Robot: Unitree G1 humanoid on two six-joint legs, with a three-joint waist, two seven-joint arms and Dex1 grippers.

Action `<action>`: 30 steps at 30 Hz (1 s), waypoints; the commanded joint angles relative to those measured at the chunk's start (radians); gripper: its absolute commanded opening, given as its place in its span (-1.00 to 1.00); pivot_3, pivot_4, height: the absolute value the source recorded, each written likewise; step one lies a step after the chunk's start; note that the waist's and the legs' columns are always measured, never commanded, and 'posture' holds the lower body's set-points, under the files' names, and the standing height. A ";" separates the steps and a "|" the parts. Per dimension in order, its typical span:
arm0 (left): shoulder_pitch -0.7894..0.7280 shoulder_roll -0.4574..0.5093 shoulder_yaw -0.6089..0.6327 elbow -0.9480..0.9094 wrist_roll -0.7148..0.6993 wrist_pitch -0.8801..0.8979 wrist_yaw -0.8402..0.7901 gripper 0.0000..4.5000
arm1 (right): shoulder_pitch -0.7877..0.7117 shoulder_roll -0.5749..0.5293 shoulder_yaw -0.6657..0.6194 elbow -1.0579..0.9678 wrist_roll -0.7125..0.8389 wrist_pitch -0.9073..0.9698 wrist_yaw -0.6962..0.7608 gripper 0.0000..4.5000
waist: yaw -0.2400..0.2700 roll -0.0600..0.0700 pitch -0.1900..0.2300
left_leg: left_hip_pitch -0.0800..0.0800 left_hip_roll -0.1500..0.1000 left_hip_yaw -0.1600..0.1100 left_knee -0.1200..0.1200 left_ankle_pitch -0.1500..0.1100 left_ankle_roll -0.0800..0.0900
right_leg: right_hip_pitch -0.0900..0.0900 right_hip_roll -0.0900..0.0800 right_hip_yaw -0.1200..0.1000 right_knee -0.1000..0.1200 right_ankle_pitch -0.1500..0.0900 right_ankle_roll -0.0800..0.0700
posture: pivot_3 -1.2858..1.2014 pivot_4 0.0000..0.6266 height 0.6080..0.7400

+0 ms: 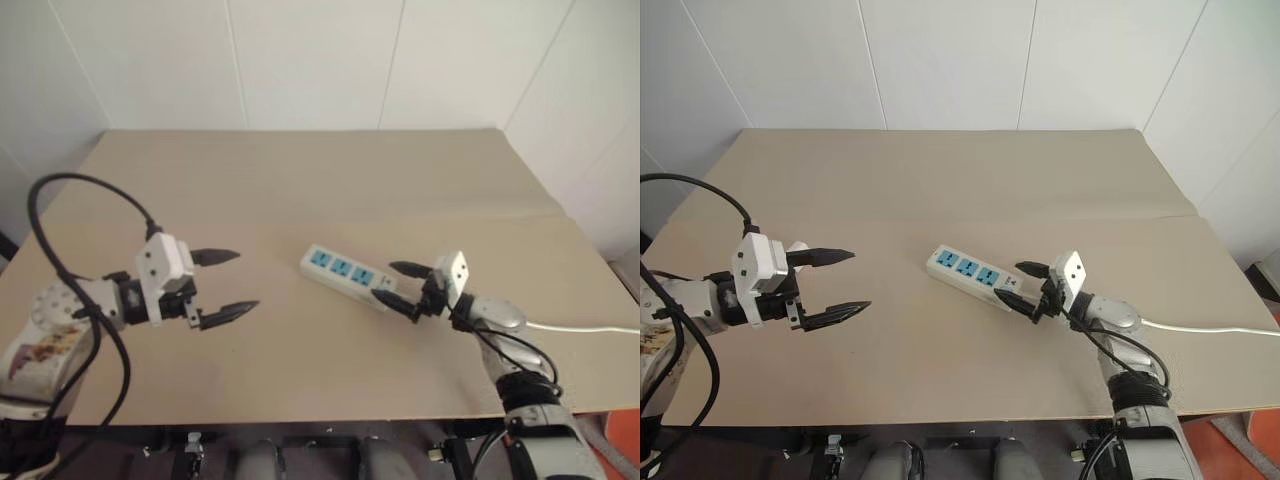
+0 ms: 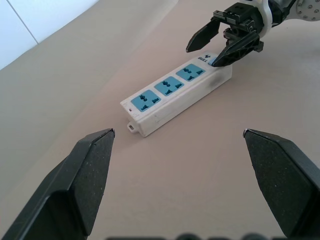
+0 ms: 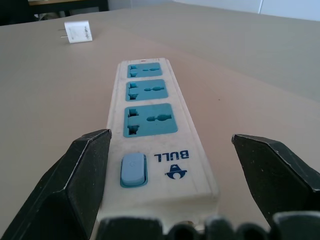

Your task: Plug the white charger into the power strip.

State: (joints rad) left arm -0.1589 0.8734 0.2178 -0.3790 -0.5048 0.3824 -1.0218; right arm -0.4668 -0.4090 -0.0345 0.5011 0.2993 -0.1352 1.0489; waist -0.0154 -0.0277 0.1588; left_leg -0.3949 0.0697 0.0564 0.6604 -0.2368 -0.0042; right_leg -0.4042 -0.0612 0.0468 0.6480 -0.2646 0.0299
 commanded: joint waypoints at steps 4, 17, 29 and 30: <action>0.002 0.011 0.025 -0.026 -0.006 -0.011 0.002 1.00 | 0.029 0.014 0.010 -0.058 0.001 0.000 0.008 0.99 | 0.001 0.000 0.000 | 0.000 0.000 0.000 0.000 0.000 0.000 | 0.000 0.000 0.000 0.000 0.000 0.000 | 0.03 -0.52 1.00; -0.016 0.023 0.022 -0.015 -0.007 -0.012 -0.013 1.00 | -0.124 0.085 0.033 0.268 -0.086 -0.112 -0.007 0.99 | -0.006 0.000 0.000 | 0.000 0.000 0.000 0.000 0.000 0.000 | 0.000 0.000 0.000 0.000 0.000 0.000 | 0.03 -0.52 1.00; -0.012 0.037 0.032 -0.011 -0.009 -0.016 -0.011 1.00 | -0.145 0.098 0.049 0.404 -0.122 -0.191 0.064 0.52 | -0.026 -0.001 -0.001 | 0.006 0.000 0.000 0.000 0.000 0.000 | 0.006 0.000 0.000 0.000 0.000 0.000 | 0.03 -0.52 1.00; -0.013 0.038 0.032 -0.009 -0.008 -0.017 -0.013 1.00 | -0.146 0.100 0.052 0.408 -0.125 -0.197 0.065 0.52 | -0.026 -0.001 -0.001 | 0.006 0.000 0.000 0.000 0.000 0.000 | 0.006 0.000 0.000 0.000 0.000 0.000 | 0.03 -0.52 1.00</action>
State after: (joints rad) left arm -0.1596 0.8991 0.2190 -0.3779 -0.5089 0.3809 -1.0327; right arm -0.6364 -0.3130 -0.0064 0.8725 0.2052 -0.3295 1.0933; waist -0.0416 -0.0290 0.1580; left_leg -0.3884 0.0701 0.0560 0.6603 -0.2368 -0.0042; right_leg -0.3977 -0.0610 0.0470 0.6480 -0.2643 0.0295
